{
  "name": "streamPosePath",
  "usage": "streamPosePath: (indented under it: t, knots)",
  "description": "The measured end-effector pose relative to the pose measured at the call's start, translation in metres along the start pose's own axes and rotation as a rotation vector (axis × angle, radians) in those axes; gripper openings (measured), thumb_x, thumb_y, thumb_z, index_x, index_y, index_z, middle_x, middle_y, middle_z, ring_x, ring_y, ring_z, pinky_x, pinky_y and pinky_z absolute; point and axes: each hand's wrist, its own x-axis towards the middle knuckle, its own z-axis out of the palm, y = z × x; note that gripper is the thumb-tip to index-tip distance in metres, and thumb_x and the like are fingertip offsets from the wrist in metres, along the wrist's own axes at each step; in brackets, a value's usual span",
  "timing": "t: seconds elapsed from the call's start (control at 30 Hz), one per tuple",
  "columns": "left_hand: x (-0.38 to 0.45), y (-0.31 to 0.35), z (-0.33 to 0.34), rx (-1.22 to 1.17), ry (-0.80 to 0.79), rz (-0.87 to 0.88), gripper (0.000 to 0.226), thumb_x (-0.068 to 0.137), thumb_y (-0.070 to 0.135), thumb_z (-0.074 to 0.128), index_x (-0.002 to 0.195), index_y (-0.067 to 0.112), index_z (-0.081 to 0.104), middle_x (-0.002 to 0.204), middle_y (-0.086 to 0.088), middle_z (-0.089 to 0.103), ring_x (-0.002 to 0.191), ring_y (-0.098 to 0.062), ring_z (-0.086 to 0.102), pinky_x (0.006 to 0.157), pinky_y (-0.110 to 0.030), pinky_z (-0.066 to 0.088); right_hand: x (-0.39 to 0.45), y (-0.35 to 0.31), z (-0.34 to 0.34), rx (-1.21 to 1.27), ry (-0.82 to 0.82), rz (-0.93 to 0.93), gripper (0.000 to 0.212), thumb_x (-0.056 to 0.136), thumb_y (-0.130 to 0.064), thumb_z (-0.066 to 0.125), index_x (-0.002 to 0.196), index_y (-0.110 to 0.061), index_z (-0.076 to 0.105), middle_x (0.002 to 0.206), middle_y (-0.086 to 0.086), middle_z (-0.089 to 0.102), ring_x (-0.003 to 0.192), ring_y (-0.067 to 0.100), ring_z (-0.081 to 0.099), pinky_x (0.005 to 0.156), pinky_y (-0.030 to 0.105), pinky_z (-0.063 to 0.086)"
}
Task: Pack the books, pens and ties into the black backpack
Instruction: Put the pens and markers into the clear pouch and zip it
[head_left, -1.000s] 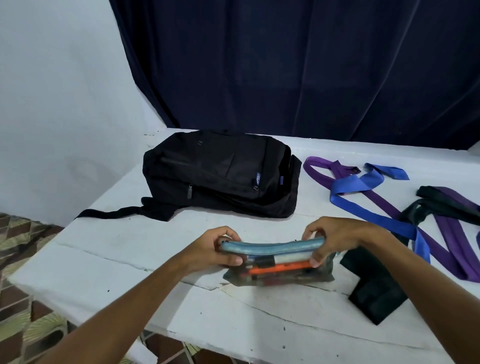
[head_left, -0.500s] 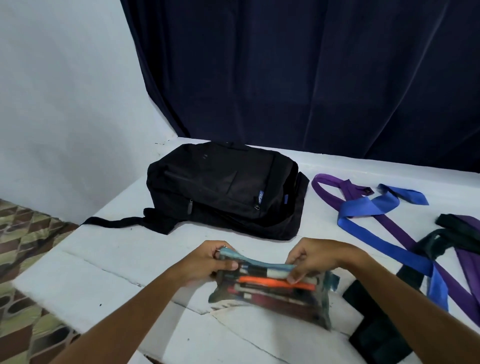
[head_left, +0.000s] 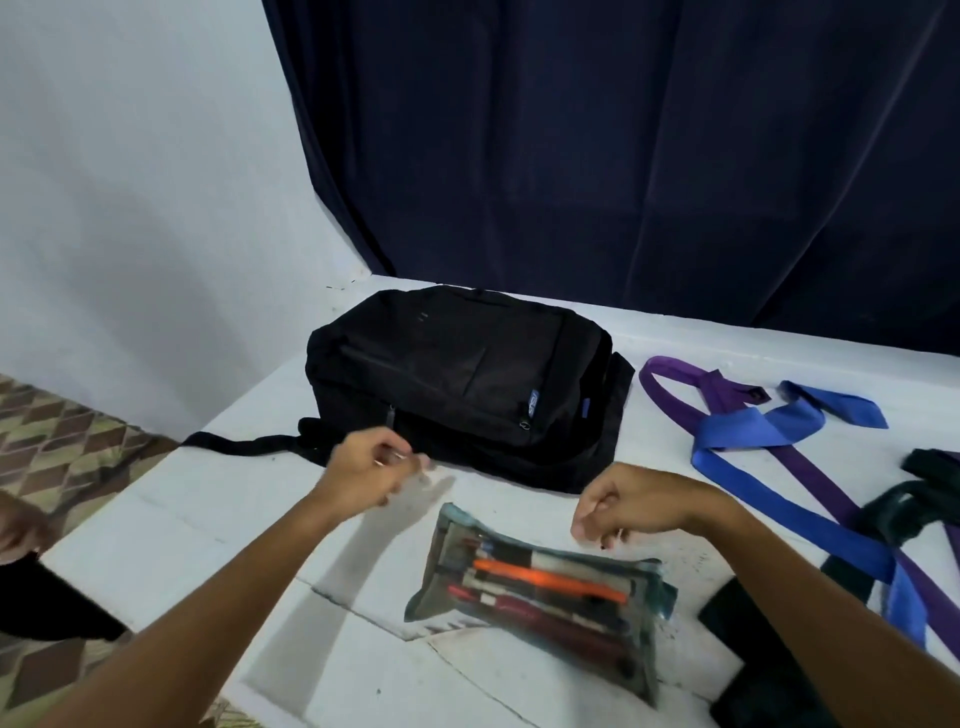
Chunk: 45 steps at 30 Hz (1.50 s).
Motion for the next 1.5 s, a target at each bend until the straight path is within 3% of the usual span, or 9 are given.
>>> streamPosePath:
  t: [0.13,0.23,0.37,0.53,1.0,1.2,1.3,1.4,1.5]
  knots:
    - [0.034,-0.008,-0.048,-0.076,0.387,0.081,0.022,0.081,0.038,0.076,0.083,0.018,0.065,0.078,-0.010,0.066,0.070,-0.026,0.061,0.074,-0.046,0.055,0.007,-0.002,-0.010,0.333,0.498,0.087,0.035,0.084,-0.041,0.071,0.082,-0.009,0.058,0.074,0.006,0.064,0.065,0.016,0.061,0.056,0.028,0.046]
    - [0.065,-0.010,-0.077,-0.160,0.465,0.066,0.031,0.086,0.042,0.070,0.103,0.020,0.058,0.105,-0.009,0.063,0.085,-0.027,0.061,0.078,-0.035,0.050,0.020,-0.009,-0.005,0.516,0.663,0.211,0.048,0.081,-0.050,0.072,0.110,-0.021,0.047,0.098,-0.001,0.059,0.085,0.014,0.059,0.070,0.033,0.053]
    - [0.108,-0.017,-0.099,-0.277,0.308,-0.020,0.056,0.089,0.055,0.061,0.134,0.027,0.044,0.143,-0.003,0.045,0.125,-0.024,0.046,0.106,-0.041,0.036,0.048,-0.016,0.006,0.706,0.714,0.271,0.065,0.073,-0.055,0.076,0.120,-0.026,0.042,0.111,-0.003,0.059,0.100,0.019,0.059,0.074,0.035,0.051]
    - [0.144,-0.026,-0.108,-0.365,0.007,-0.120,0.084,0.067,0.086,0.052,0.137,0.041,0.042,0.141,0.013,0.051,0.130,-0.023,0.046,0.101,-0.057,0.038,0.077,-0.024,0.003,0.683,0.926,0.280,0.046,0.074,-0.048,0.078,0.071,-0.014,0.048,0.070,0.001,0.056,0.065,0.015,0.055,0.056,0.025,0.039]
    - [0.129,-0.023,-0.076,-0.406,0.088,-0.122,0.052,0.089,0.063,0.054,0.129,0.033,0.039,0.128,0.004,0.055,0.109,-0.022,0.058,0.080,-0.043,0.050,0.085,0.002,-0.026,0.553,0.893,0.398,0.030,0.086,-0.014,0.071,0.064,-0.008,0.053,0.065,0.008,0.057,0.057,0.019,0.052,0.054,0.026,0.040]
    - [0.104,-0.017,-0.070,-0.376,0.052,-0.137,0.052,0.091,0.057,0.057,0.131,0.032,0.038,0.134,0.003,0.053,0.114,-0.021,0.057,0.098,-0.051,0.046,0.068,0.011,-0.047,0.576,0.913,0.429,0.022,0.085,-0.018,0.073,0.080,-0.003,0.058,0.068,0.010,0.057,0.058,0.021,0.052,0.056,0.030,0.044]
    - [0.100,0.000,-0.069,-0.061,0.260,0.052,0.063,0.093,0.048,0.059,0.145,0.020,0.036,0.147,-0.005,0.044,0.133,-0.025,0.042,0.110,-0.041,0.034,0.066,0.009,-0.043,0.457,0.995,0.359,0.032,0.080,-0.025,0.077,0.067,-0.008,0.054,0.066,0.006,0.058,0.065,0.023,0.055,0.061,0.034,0.047]
    - [0.083,0.038,-0.042,0.292,0.512,0.562,0.044,0.090,0.032,0.064,0.129,0.014,0.056,0.128,-0.008,0.059,0.121,-0.030,0.047,0.104,-0.044,0.039,0.061,0.000,-0.039,0.460,1.033,0.219,0.020,0.085,-0.021,0.073,0.072,-0.011,0.061,0.069,0.004,0.061,0.065,0.020,0.056,0.063,0.034,0.049]
    - [0.067,0.089,0.015,0.262,0.177,0.805,0.020,0.083,0.027,0.066,0.099,0.015,0.070,0.087,0.001,0.068,0.078,-0.017,0.059,0.079,-0.039,0.052,0.055,-0.011,-0.032,0.549,0.861,0.182,0.017,0.094,-0.008,0.056,0.078,-0.009,0.063,0.069,0.008,0.059,0.055,0.017,0.055,0.050,0.027,0.046]
